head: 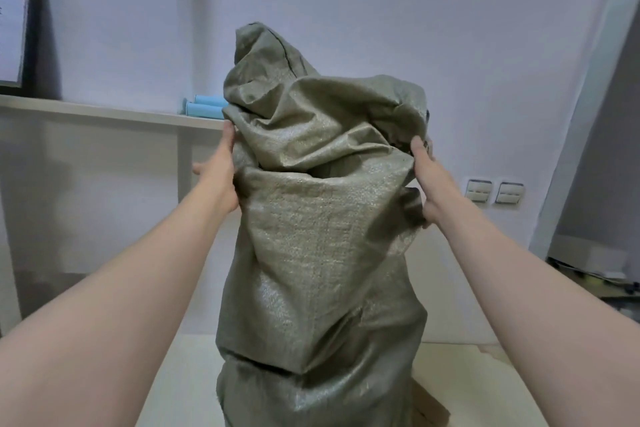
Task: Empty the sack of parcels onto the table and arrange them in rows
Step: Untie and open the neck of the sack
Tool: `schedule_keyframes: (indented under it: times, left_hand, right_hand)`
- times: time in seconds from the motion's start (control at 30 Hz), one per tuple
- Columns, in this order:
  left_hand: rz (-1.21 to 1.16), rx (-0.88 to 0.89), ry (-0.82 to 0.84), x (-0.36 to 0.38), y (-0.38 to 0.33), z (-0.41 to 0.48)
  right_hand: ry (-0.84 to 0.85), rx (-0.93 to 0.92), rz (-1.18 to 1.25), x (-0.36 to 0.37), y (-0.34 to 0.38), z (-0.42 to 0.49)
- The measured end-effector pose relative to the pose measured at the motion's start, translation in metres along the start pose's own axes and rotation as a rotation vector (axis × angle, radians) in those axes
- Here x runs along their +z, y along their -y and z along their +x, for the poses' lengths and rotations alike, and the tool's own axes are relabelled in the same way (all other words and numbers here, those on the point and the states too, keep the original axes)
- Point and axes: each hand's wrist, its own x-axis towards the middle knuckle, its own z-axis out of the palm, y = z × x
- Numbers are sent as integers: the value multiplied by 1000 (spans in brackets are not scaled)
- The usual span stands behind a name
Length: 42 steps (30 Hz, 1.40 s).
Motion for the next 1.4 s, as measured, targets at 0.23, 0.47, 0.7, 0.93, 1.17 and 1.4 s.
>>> schedule_keyframes:
  times: [0.23, 0.47, 0.7, 0.93, 1.17, 1.4]
  left_hand:
    - [404, 79, 47, 2, 13, 17]
    - [202, 14, 137, -3, 29, 13]
    - [59, 56, 239, -5, 30, 2]
    - [-148, 261, 365, 25, -24, -14]
    - [-66, 341, 311, 27, -58, -6]
    - [-36, 160, 190, -7, -34, 9]
  right_hand:
    - [69, 139, -125, 11, -10, 2]
    - [36, 232, -237, -2, -17, -5]
    - [-45, 99, -325, -15, -32, -16]
    - [-103, -228, 53, -14, 39, -18]
    - [-133, -301, -123, -25, 71, 1]
    - [-129, -128, -209, -32, 3, 56]
